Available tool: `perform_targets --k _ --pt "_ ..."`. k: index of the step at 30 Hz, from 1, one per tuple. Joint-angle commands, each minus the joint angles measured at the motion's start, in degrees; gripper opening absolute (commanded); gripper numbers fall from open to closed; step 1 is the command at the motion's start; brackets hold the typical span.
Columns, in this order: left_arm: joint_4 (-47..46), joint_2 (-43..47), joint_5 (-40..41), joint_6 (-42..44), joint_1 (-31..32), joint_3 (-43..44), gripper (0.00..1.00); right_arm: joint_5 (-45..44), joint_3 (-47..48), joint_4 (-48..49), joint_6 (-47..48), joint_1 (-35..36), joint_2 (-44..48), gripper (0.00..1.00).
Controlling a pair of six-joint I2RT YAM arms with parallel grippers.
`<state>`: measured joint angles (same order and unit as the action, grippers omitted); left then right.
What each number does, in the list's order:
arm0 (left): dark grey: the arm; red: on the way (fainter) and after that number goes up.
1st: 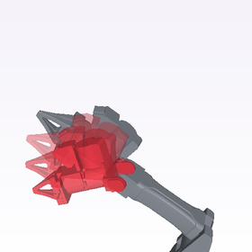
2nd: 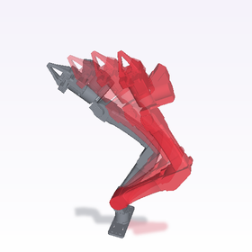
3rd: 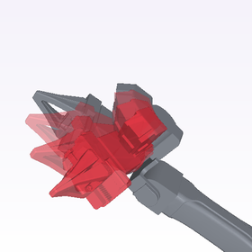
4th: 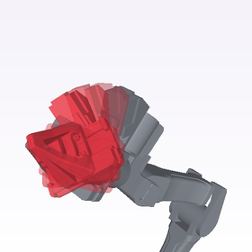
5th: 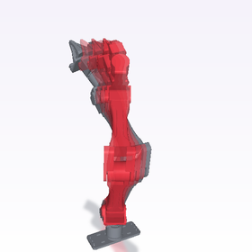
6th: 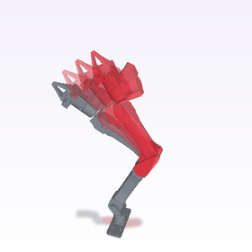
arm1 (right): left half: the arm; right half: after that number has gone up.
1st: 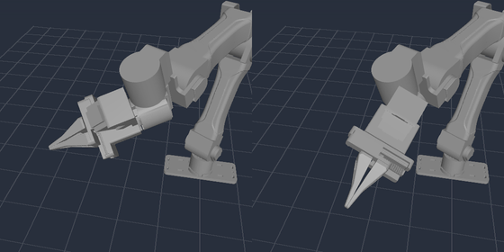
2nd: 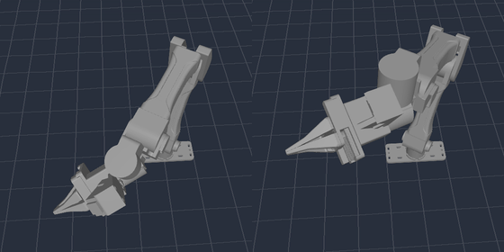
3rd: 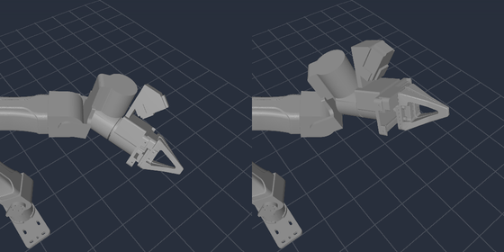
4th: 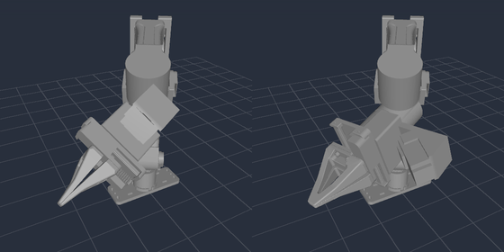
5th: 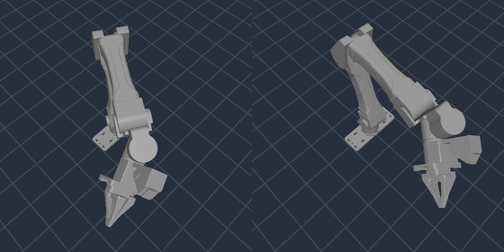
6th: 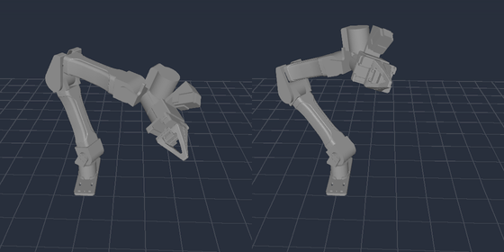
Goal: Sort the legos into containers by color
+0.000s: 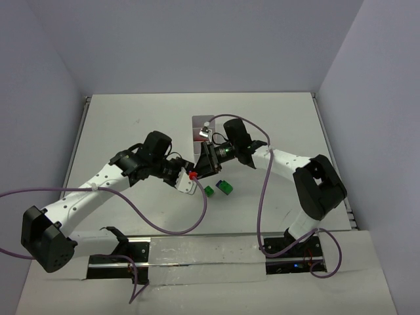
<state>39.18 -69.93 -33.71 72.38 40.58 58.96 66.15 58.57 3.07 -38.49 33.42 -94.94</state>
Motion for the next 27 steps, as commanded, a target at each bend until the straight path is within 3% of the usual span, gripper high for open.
perform_targets --k 1,7,11,15,16,18,19,20,24,27 --pt "-0.7 0.3 -2.0 -0.9 0.6 0.5 0.05 0.3 -0.4 3.0 -0.8 -1.5 2.8 0.56" --pt "-0.9 0.0 -2.1 -1.2 0.6 0.6 0.05 0.1 -0.3 2.9 -0.8 -2.0 2.7 0.52" --pt "-1.5 -0.2 -2.1 -1.8 0.6 0.6 0.05 -0.3 0.1 1.5 0.3 -2.0 2.4 0.36" --pt "-2.9 -0.6 -1.8 -3.7 0.6 0.8 0.12 0.9 0.4 1.3 0.9 -1.9 2.1 0.07" --pt "-3.2 -0.8 -1.6 -4.7 0.6 0.8 0.18 1.1 0.7 0.8 1.0 -1.9 2.1 0.0" --pt "-5.0 -0.9 -1.1 -6.9 0.6 0.8 0.41 1.3 1.0 0.4 1.7 -1.8 2.4 0.0" --pt "-6.0 -0.8 -0.5 -9.7 0.5 0.7 0.84 1.1 0.8 0.7 1.8 -1.9 2.9 0.0" --pt "-6.9 -0.8 -0.1 -11.1 0.5 0.7 0.96 0.8 0.6 0.8 1.8 -2.0 3.3 0.0" --pt "-8.1 0.9 -2.1 -22.5 -4.0 2.2 0.99 -1.1 0.9 0.2 3.3 -4.4 6.0 0.0" --pt "-7.9 2.3 -8.6 -29.8 -9.5 3.8 0.99 -1.5 2.7 0.0 3.4 -8.0 7.1 0.0"
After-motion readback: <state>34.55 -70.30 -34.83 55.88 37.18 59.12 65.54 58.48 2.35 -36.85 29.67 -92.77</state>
